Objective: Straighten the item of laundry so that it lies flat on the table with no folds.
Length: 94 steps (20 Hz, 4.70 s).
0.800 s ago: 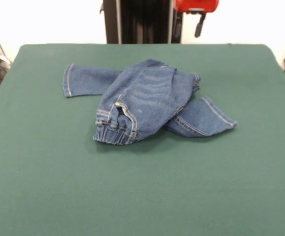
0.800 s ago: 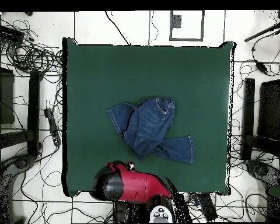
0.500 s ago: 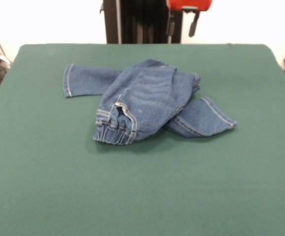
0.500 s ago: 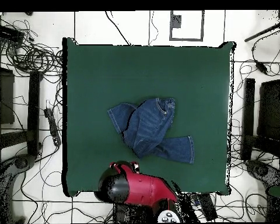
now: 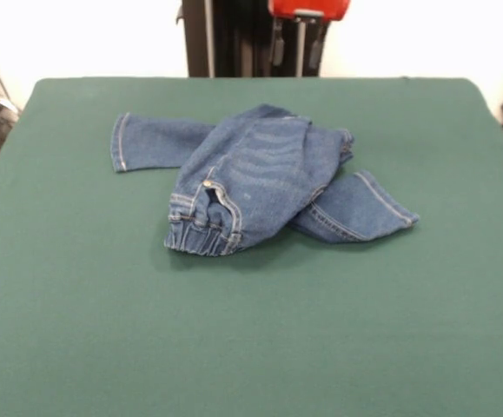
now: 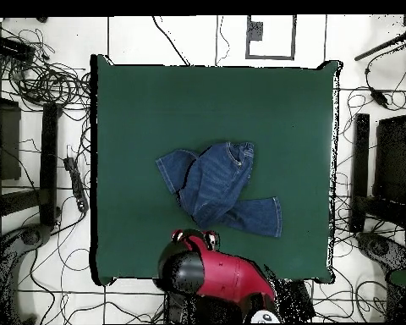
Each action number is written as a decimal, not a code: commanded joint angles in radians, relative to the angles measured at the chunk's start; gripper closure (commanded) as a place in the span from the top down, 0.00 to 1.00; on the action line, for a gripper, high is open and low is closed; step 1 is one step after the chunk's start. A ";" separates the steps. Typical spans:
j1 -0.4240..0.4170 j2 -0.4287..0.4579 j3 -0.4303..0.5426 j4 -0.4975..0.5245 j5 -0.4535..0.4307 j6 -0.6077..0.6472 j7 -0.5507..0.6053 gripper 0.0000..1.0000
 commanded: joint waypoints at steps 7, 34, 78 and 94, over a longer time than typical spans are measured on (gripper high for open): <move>0.003 0.071 0.039 -0.120 0.080 0.014 0.220 1.00; -0.210 0.166 0.107 -0.332 0.017 0.225 0.060 1.00; -0.256 0.229 0.222 -0.608 -0.032 0.434 0.047 1.00; -0.176 0.252 0.152 -0.644 -0.022 0.430 0.167 1.00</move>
